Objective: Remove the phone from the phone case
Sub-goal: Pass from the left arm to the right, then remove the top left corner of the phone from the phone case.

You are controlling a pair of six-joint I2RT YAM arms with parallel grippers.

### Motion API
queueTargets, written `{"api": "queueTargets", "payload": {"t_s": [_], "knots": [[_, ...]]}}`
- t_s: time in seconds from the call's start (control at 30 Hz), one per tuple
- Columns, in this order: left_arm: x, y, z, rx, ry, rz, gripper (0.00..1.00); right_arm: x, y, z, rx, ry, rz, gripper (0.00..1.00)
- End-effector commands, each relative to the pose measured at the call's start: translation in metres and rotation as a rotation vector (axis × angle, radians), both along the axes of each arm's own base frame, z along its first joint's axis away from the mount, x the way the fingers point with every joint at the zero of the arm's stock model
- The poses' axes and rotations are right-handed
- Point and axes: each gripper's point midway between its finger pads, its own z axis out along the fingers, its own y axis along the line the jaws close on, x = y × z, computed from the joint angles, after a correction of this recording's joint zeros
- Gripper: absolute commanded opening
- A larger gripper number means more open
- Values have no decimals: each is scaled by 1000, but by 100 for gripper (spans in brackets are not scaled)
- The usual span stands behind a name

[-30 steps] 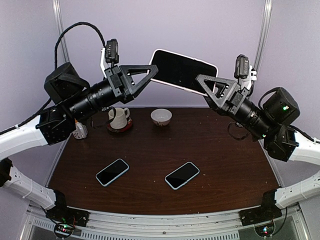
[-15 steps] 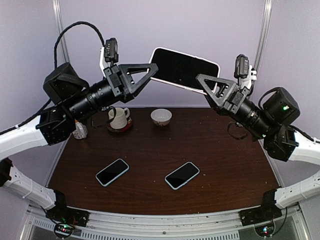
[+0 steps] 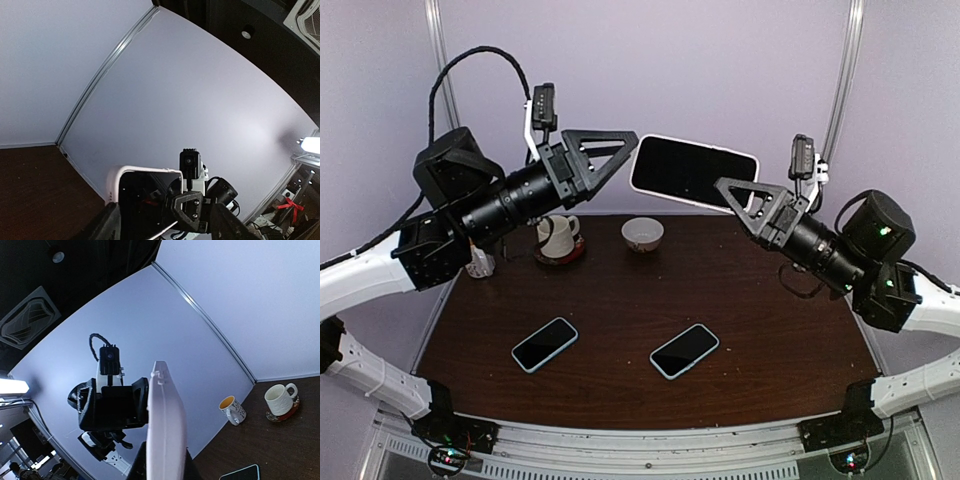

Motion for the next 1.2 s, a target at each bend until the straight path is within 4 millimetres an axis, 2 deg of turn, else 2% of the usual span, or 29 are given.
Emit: {"api": "queueTargets", "payload": {"t_s": [0.0, 0.17, 0.3, 0.4, 0.57, 0.77, 0.87, 0.93, 1.07, 1.17], "knots": [[10, 25, 16, -7, -63, 110, 69, 16, -22, -6, -47, 18, -142, 0], [27, 47, 4, 98, -94, 218, 75, 18, -24, -26, -181, -55, -197, 0], [42, 74, -10, 243, -129, 365, 83, 20, -28, -43, -306, -139, -246, 0], [46, 86, -21, 369, -182, 416, 88, 19, -33, -51, -372, -230, -279, 0], [43, 87, -37, 585, -310, 368, 93, 14, -35, -59, -479, -390, -306, 0], [20, 76, -66, 804, -591, 202, 96, 2, -21, -69, -615, -579, -240, 0], [-5, 69, -77, 797, -765, 79, 96, -10, -11, -80, -694, -701, -160, 0], [-20, 69, -83, 775, -871, 30, 96, -24, -4, -94, -758, -841, -79, 0], [-49, 69, -114, 780, -1100, -108, 97, -37, 4, -114, -827, -1015, 20, 0], [-59, 71, -126, 764, -1213, -125, 97, -50, 10, -125, -857, -1120, 116, 0]]}}
